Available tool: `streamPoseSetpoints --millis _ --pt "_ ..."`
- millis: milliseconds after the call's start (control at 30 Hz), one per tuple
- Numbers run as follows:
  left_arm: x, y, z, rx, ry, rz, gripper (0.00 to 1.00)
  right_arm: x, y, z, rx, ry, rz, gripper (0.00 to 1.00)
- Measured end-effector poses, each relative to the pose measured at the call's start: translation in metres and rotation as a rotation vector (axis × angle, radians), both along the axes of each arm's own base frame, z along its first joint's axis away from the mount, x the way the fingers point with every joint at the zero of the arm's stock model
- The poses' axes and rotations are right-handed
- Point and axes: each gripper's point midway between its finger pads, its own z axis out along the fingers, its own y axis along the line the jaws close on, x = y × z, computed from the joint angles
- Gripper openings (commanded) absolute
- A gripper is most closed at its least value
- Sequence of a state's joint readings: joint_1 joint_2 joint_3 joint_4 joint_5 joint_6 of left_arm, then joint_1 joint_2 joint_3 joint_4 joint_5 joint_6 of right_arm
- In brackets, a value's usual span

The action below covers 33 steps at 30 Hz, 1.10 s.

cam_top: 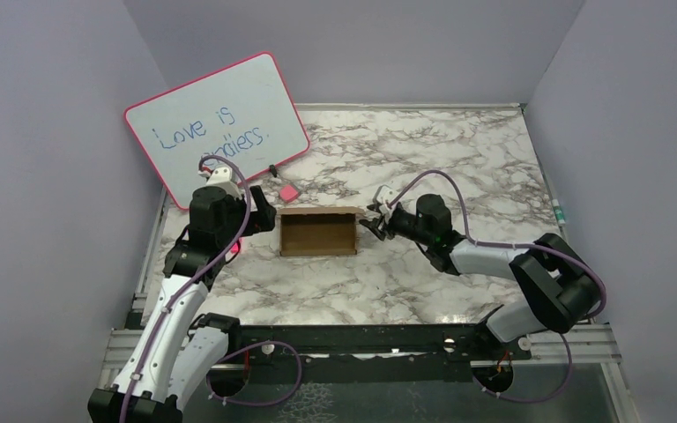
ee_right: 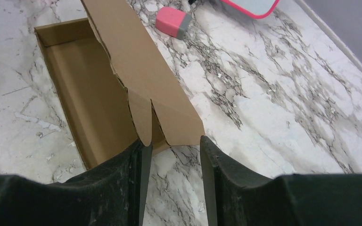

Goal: Fold the paper box

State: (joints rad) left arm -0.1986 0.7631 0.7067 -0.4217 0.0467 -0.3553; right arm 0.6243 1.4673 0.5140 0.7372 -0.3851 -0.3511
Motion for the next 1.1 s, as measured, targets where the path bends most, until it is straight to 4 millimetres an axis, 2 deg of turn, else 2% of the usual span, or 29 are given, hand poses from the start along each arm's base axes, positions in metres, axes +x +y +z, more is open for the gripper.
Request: streamPoseSetpoints --millis 200,500,733,933,1100 --pt "-0.001 0.006 -0.008 0.097 0.001 -0.038 0.92 0.003 0.004 -0.002 0.009 -0.022 0.015 0.32" --pt "0.008 0.009 -0.002 0.200 -0.075 -0.096 0.91 0.014 0.001 -0.003 0.006 -0.044 0.022 0.13" --pt "0.017 -0.004 -0.007 0.254 -0.146 -0.226 0.86 0.030 -0.022 0.003 0.024 -0.040 0.039 0.09" --pt "0.027 -0.022 0.009 0.297 -0.277 -0.363 0.84 0.028 -0.017 0.007 0.017 -0.045 0.098 0.08" --pt "0.028 -0.029 0.007 0.333 -0.309 -0.437 0.79 0.025 -0.019 0.009 0.001 -0.050 0.104 0.08"
